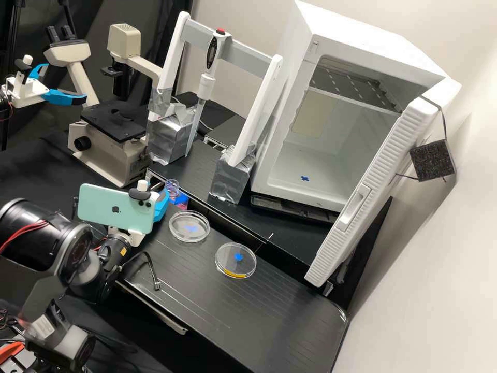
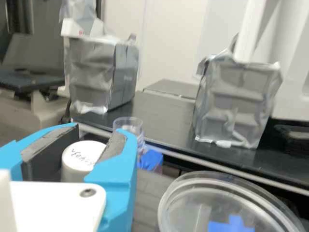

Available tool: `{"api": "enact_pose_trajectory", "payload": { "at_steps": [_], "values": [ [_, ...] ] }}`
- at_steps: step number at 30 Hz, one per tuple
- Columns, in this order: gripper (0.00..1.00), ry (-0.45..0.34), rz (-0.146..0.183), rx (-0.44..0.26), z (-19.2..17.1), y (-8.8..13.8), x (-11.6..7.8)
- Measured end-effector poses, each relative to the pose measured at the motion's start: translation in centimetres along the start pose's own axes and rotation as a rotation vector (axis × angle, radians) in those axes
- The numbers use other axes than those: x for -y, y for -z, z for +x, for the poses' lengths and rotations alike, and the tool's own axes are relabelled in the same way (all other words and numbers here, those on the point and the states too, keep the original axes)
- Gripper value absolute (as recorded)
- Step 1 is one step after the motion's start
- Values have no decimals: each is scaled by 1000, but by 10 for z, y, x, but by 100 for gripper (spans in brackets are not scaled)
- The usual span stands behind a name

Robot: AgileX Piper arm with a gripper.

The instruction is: Open the bottle

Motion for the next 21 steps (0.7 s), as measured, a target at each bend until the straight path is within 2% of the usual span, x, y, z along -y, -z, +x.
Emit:
{"api": "enact_pose_trajectory", "payload": {
  "at_steps": [6,7,16,21],
  "values": [
    [0,0,-9,5,2,-1,3],
    [100,1,-9,6,2,-1,3],
    [100,3,-10,10,2,-2,4],
    [100,-21,-12,14,0,-2,-1]
  ]
}}
